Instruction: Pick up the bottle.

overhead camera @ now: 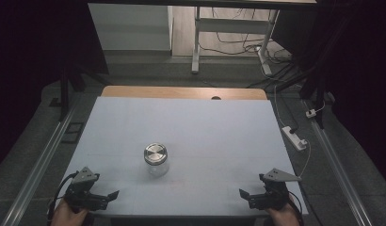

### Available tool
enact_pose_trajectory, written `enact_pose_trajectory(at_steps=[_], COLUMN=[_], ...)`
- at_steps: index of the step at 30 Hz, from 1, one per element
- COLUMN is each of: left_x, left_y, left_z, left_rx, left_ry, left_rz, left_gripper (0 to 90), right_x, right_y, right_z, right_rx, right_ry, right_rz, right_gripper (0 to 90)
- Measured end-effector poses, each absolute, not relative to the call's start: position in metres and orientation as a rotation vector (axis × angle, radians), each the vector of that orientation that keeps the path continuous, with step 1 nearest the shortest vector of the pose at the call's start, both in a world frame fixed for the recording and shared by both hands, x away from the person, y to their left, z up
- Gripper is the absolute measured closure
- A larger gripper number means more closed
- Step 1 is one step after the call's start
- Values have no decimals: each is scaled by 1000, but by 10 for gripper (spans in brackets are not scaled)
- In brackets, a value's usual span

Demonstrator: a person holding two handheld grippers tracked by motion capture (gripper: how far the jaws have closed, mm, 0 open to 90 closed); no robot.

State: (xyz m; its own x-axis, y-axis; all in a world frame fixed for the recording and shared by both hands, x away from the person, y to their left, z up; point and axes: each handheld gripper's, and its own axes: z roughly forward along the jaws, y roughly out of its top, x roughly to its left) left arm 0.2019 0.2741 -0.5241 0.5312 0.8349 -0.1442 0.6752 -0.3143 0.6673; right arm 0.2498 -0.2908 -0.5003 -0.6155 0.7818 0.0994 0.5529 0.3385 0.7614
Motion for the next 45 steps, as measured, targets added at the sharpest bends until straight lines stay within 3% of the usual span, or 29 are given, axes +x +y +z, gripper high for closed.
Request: enact_pose_trajectory(at_steps=[45], left_x=[229], left_y=[256], left_z=[-517], left_rx=[2042], left_ry=[983], left_rz=[266], left_gripper=[0], right_x=[251], right_y=[-283], right_z=[-502], right_rx=[1130], right_ry=[2414], right_rz=[1099], right_gripper=[0])
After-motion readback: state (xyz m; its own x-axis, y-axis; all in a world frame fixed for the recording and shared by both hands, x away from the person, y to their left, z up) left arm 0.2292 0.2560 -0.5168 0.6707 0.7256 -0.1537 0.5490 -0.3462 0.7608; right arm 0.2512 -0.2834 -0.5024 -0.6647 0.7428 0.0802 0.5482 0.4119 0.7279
